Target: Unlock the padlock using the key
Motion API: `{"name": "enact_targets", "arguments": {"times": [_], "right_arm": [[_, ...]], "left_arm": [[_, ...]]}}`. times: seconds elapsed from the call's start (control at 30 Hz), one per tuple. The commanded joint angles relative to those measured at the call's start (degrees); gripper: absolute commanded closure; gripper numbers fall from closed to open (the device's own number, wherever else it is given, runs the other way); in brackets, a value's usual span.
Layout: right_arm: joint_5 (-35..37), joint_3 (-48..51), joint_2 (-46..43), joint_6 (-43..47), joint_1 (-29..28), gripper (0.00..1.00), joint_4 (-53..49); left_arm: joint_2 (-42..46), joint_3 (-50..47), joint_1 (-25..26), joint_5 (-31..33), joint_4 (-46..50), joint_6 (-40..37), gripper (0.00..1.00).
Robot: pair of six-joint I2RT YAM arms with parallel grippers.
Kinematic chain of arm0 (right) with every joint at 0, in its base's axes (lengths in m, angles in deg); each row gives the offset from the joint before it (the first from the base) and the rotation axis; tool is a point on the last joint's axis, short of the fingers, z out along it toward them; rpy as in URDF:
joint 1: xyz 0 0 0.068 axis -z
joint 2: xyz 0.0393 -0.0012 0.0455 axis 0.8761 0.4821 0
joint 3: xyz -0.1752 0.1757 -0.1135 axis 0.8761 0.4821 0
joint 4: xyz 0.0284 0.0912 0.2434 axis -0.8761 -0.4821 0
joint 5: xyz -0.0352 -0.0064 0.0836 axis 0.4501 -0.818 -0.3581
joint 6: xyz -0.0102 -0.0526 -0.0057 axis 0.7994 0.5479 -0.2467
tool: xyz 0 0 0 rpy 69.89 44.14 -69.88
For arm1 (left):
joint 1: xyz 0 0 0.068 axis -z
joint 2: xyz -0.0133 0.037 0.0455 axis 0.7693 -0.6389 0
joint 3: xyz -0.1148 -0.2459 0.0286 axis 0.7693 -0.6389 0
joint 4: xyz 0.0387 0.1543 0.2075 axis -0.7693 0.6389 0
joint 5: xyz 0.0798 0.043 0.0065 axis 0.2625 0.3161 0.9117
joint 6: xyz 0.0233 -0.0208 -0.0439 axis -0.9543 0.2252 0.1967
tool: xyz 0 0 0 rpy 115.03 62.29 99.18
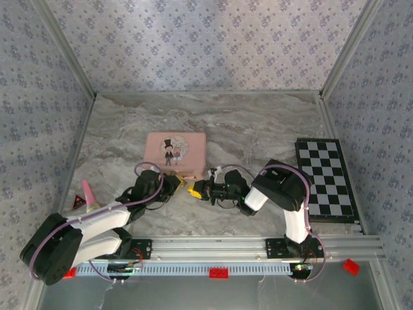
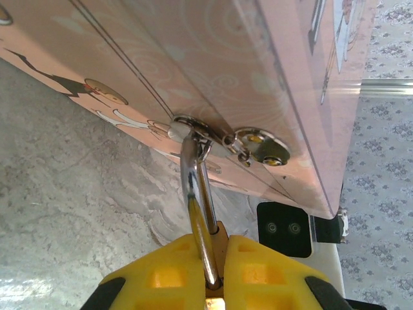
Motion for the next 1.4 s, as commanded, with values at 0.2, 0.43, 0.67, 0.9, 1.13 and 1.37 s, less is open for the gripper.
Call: {"name": "enact_targets", "arguments": {"times": [0.2, 0.43, 0.67, 0.9, 1.13, 1.37], "right_arm": [[-1.01, -0.95, 1.65, 1.10, 0.12, 1.00, 1.00], [-1.44, -0.73, 1.39, 1.33, 0.95, 1.00, 1.08], [-1.71, -1.34, 1.39, 1.37, 1.02, 1.00, 1.09], [-1.71, -1.61, 1.26, 1.33, 0.93, 1.00, 1.07], [-2.55, -1.86, 1.69, 1.35, 1.70, 1.00, 1.07], [-3.87, -1.96, 1.73, 0.99, 3.50, 1.00, 1.01]], "left_arm": [[0.35, 1.64, -1.99, -3.18, -7.82, -2.31, 0.96], [-0.01, 1.90, -2.95, -5.68, -8.44, -3.38, 0.96], [-0.49, 2.16, -3.21, -7.18, -8.98, -3.99, 0.96], [-1.74, 2.35, -3.33, -8.23, -10.41, -3.94, 0.96], [-1.73, 2.17, -3.32, -9.41, -11.56, -4.09, 0.97], [-1.68, 1.12, -3.40, -10.04, -12.71, -4.00, 0.99]]}}
